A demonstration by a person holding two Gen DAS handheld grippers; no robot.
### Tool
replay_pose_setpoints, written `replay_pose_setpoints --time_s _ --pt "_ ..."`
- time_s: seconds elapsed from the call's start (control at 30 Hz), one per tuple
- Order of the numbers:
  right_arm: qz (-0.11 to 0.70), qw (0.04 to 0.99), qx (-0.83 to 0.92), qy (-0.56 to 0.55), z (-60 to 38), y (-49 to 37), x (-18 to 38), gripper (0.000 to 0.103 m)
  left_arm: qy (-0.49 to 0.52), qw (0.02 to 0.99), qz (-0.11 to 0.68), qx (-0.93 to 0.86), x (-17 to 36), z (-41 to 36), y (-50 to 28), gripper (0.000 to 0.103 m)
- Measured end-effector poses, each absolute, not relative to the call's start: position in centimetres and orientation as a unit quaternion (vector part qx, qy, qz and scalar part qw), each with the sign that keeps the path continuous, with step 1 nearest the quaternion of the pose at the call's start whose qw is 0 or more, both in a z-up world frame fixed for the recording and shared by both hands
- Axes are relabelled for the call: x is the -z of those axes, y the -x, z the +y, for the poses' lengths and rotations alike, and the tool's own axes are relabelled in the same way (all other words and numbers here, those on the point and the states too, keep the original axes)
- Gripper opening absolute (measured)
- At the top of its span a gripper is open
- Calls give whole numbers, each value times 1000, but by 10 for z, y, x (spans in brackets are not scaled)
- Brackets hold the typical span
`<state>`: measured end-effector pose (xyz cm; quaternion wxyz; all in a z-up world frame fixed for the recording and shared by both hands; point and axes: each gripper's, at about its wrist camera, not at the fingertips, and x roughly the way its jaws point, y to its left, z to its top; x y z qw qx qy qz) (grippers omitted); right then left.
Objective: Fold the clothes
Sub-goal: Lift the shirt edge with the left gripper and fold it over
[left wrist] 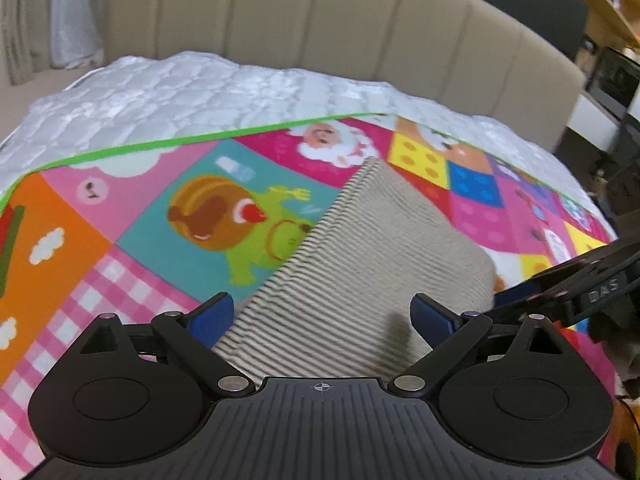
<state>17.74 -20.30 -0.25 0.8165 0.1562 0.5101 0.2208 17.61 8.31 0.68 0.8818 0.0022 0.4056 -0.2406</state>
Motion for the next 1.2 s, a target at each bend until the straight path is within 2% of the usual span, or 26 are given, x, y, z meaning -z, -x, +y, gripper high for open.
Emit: replay_pose_setpoints --time_s 0.4,0.57,1.03,1.2 --pt "488 835 -229 -112 -209 -191 2 72 58 856 445 257 22 82 -184 98" --pt "486 837 -232 -97 -209 -193 3 72 80 843 454 278 23 79 -177 96" --pt "489 840 -222 -70 -215 -185 -4 72 45 814 474 332 25 43 -135 96" --pt "492 840 -218 -75 -221 -184 -5 72 74 814 454 354 7 54 -126 96"
